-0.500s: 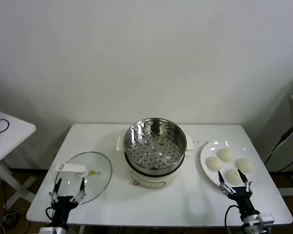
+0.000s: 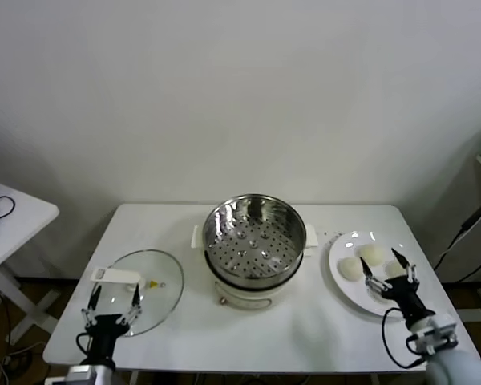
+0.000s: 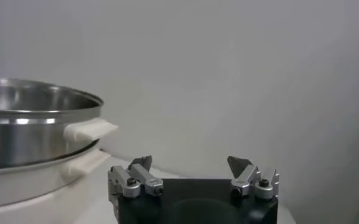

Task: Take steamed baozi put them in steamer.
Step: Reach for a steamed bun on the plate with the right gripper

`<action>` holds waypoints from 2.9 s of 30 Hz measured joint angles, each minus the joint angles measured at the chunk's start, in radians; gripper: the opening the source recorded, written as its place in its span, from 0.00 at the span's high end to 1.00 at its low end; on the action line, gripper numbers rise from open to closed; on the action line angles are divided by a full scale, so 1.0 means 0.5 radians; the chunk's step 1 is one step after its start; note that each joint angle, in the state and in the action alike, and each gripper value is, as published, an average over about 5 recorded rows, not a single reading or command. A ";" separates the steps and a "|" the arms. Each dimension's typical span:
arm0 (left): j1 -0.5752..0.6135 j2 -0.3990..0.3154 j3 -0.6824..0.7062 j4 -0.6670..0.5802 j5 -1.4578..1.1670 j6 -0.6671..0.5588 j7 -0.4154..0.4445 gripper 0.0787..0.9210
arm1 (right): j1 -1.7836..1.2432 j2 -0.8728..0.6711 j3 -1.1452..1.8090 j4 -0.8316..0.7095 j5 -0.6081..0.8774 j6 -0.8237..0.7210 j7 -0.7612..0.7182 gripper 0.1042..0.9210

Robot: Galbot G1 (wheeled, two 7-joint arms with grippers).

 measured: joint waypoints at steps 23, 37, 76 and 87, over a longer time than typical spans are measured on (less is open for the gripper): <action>-0.017 0.032 0.023 0.022 0.032 0.025 -0.046 0.12 | 2.129 -0.729 -1.766 -1.043 -0.595 0.273 -1.448 0.12; -0.046 0.040 0.008 0.023 0.029 0.079 -0.050 0.12 | 2.808 -0.337 -2.481 -1.747 -1.055 0.451 -1.809 0.12; -0.009 0.026 -0.014 0.015 -0.016 0.113 -0.055 0.12 | 2.637 0.245 -2.165 -2.392 -1.804 0.590 -1.719 0.12; 0.003 0.022 -0.019 0.012 -0.023 0.109 -0.057 0.12 | 2.622 0.282 -2.092 -2.443 -1.859 0.595 -1.713 0.27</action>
